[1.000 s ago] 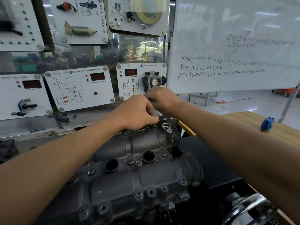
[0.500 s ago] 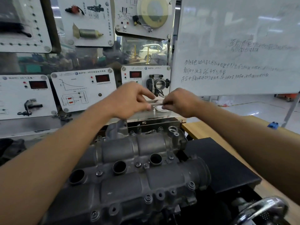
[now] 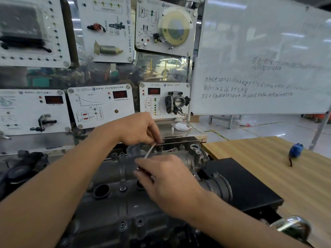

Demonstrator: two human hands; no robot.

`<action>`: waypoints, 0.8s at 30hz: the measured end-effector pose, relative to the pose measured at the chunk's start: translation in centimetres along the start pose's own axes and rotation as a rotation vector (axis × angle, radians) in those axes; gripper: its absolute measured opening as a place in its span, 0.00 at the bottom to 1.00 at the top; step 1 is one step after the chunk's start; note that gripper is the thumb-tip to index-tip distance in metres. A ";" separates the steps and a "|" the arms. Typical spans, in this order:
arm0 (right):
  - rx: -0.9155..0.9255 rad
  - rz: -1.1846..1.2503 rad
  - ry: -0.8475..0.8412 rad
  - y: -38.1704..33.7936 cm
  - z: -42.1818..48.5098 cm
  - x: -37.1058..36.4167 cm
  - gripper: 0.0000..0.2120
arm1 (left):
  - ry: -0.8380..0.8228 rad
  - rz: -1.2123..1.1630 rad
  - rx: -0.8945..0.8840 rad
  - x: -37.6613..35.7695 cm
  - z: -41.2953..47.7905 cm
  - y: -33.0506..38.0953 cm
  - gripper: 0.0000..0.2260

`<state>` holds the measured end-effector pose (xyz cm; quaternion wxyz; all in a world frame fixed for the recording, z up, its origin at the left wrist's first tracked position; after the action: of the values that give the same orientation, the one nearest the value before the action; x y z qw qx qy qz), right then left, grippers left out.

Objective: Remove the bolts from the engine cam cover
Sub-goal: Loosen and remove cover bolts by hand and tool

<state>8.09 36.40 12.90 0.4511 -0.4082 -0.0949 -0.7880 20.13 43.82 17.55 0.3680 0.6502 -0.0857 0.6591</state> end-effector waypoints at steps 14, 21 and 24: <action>-0.051 -0.110 -0.020 -2.4 2.7 -2.4 0.08 | 0.120 0.031 -0.122 -0.8 -1.2 -0.7 0.10; -0.093 -0.115 -0.070 -2.2 2.5 -3.6 0.09 | 0.101 0.167 -0.154 -0.8 -1.3 -0.5 0.11; -0.097 -0.094 -0.048 -2.0 2.5 -3.5 0.09 | 0.052 0.171 -0.141 -0.6 -1.4 -0.6 0.13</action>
<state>8.85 41.06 12.39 0.3909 -0.4437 -0.0864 -0.8018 19.31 44.92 16.58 0.3573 0.5959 -0.1773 0.6970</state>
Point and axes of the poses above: each hand's wrist, its own z-axis towards the middle knuckle, its own x-axis out of the back of the hand, y = z × x, the point moved 6 cm from there along z, towards the middle knuckle, and after that the axes turned 5 degrees about z, right-handed, at the moved point
